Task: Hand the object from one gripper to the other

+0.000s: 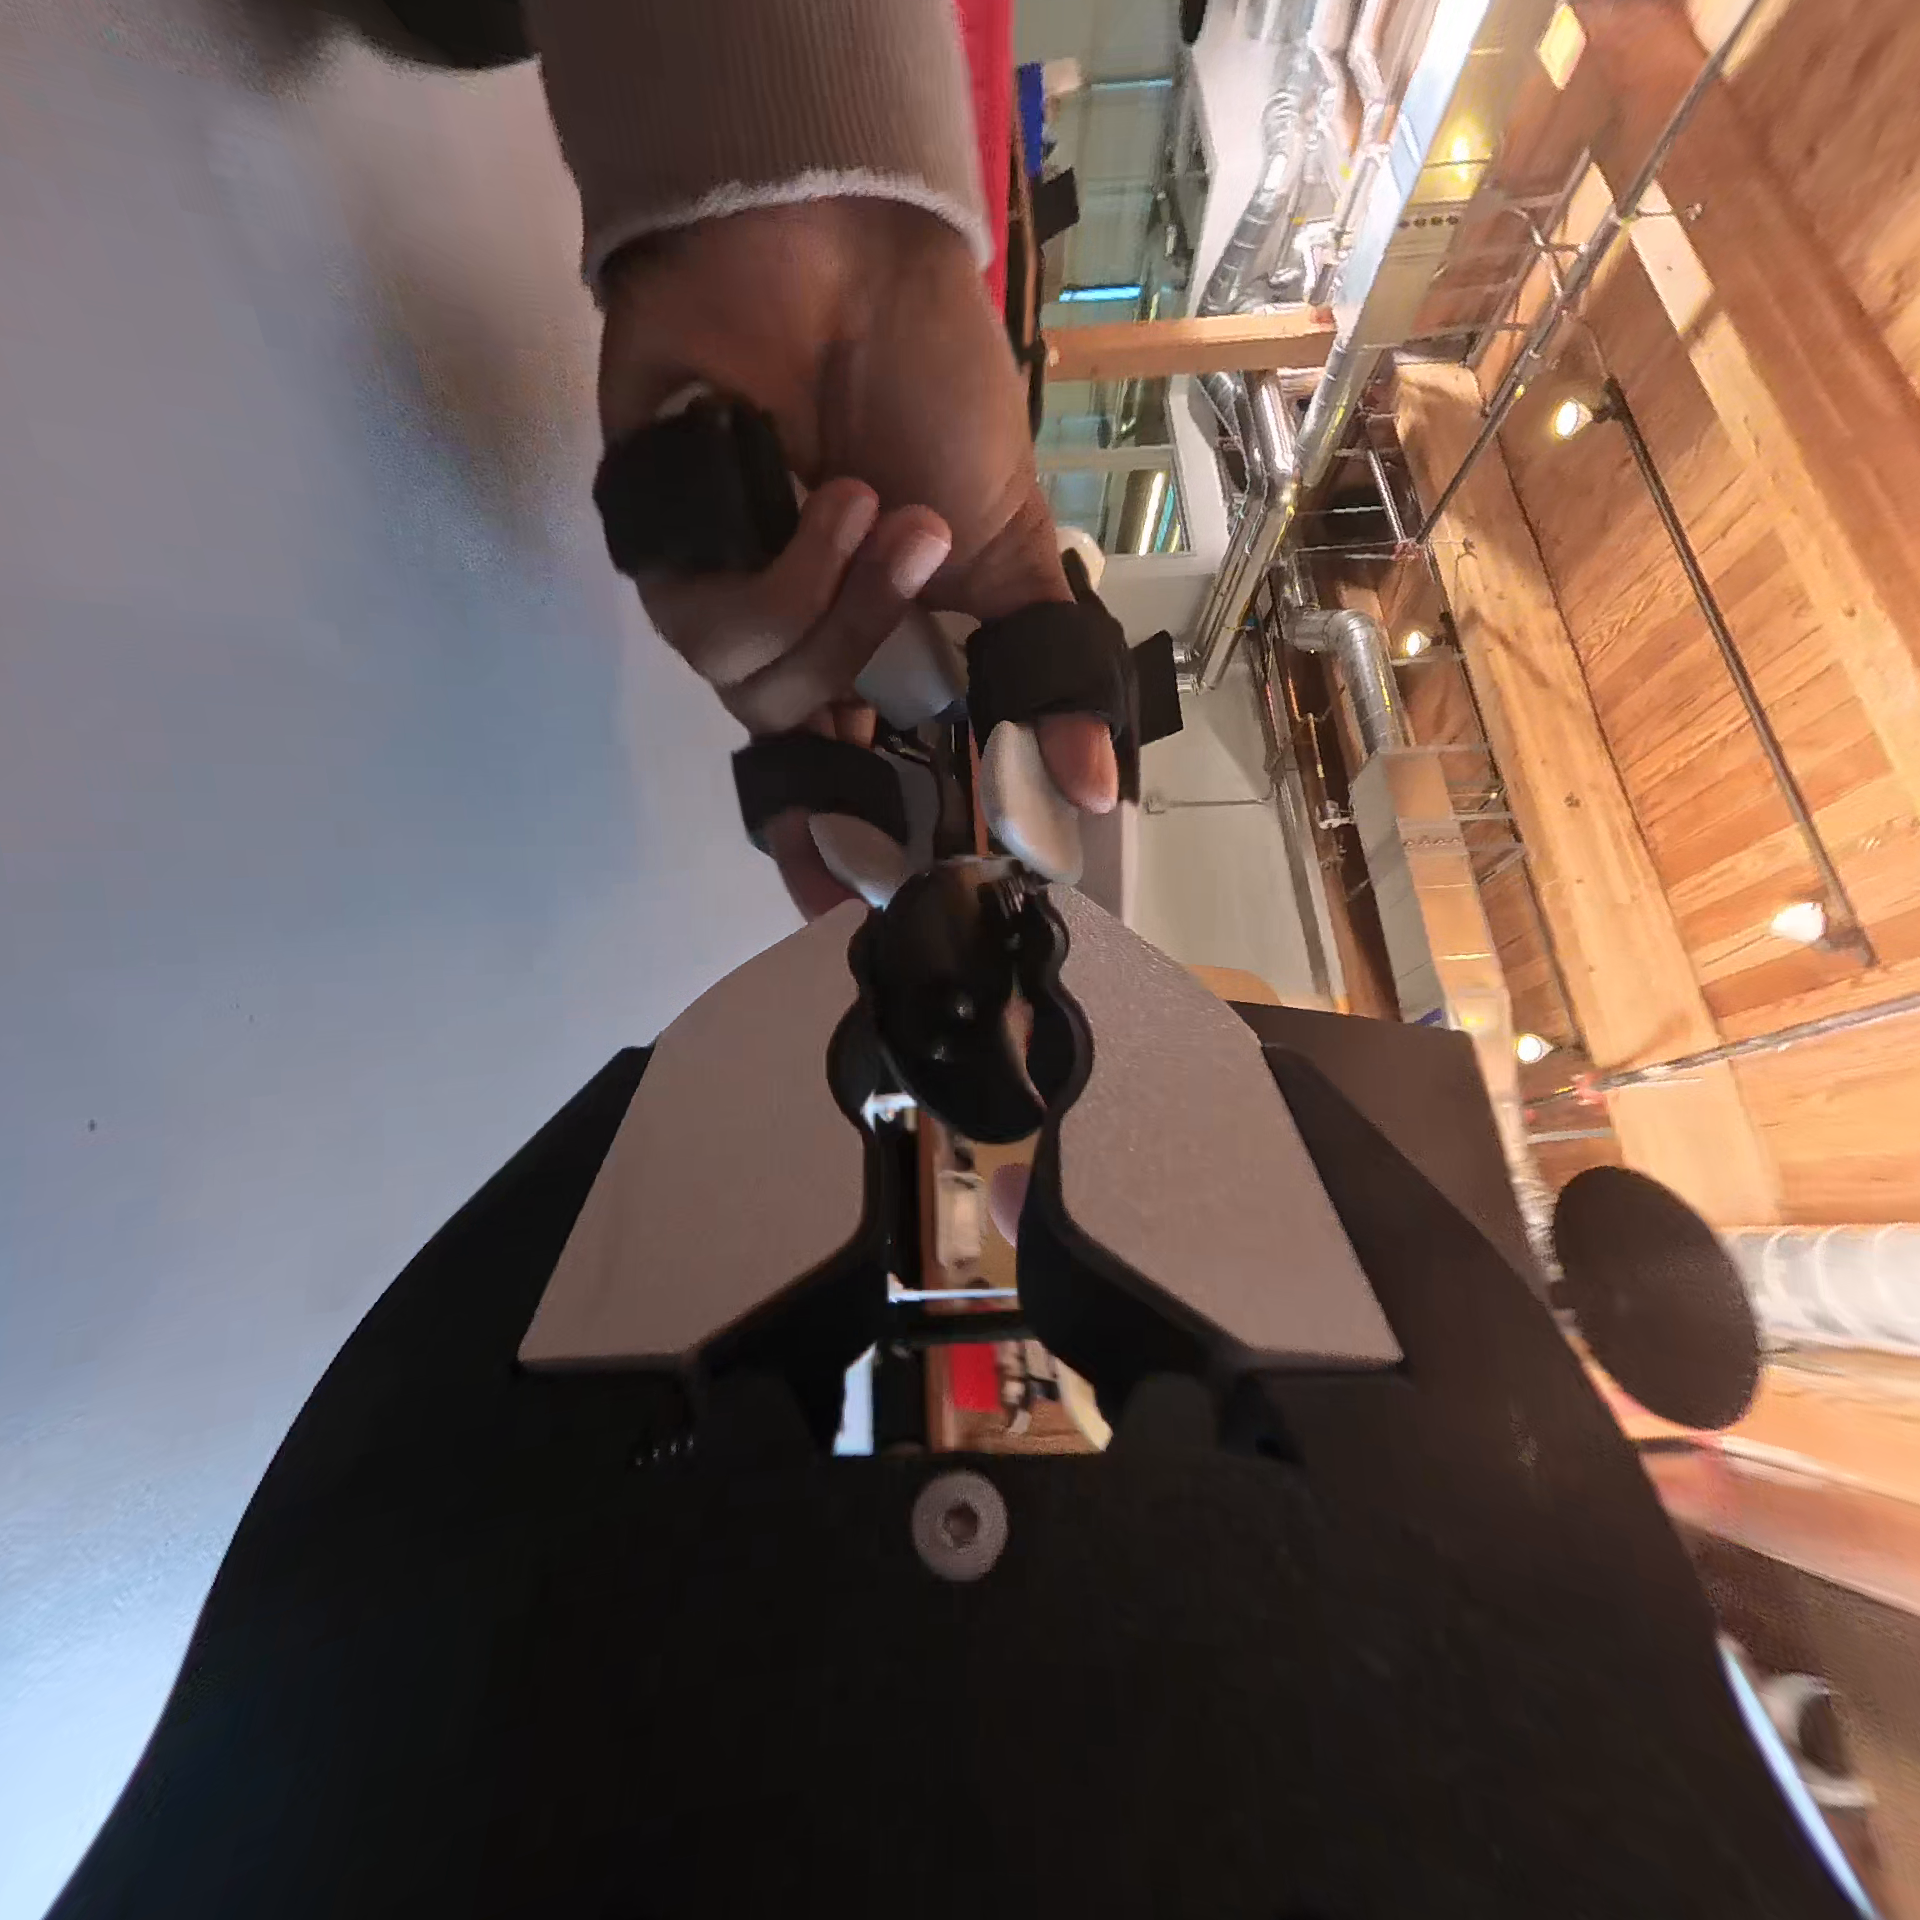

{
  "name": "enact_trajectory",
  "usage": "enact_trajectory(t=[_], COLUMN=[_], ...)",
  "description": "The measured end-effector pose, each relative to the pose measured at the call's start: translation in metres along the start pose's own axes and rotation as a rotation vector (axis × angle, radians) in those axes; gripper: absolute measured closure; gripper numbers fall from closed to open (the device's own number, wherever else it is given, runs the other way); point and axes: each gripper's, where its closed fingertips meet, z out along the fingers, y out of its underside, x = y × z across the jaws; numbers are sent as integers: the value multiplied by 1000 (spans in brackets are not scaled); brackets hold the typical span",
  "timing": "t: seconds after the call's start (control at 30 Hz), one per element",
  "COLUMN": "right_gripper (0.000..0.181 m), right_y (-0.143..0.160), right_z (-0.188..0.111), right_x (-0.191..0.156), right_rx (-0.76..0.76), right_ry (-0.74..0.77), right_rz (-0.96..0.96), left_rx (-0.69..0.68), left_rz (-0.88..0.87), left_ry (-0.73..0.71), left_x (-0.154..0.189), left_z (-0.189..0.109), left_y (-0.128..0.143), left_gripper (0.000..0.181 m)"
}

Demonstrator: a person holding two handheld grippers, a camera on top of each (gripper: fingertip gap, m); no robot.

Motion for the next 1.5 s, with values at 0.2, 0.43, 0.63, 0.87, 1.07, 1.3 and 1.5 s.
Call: enact_trajectory(t=[0.2,0.43,0.63,0.87,1.07,1.3,1.5], right_gripper=[140,122,153,156,157,153,119], right_y=[-11,-8,-39,10,64,53,11], right_z=[-14,-12,-18,4,16,22,7], right_x=[30,17,12,10,-10,-10,-8], right_rx=[155,297,389,92,-307,-311,27], right_ry=[-136,-620,-697,-391,-180,-155,-494], right_rz=[816,1754,1662,1630,1362,1005,1284], left_rx=[51,-66,-124,11,64,-16,-235], left_rz=[372,777,802,653,636,645,954], left_ry=[70,212,290,-114,-330,-294,-153], left_x=[44,92,102,63,31,26,46], left_z=[-20,-10,-1,5,4,3,-1], left_y=[-25,15,40,-1,-14,-11,10], left_gripper=[157,156,156,134,111,129,129])
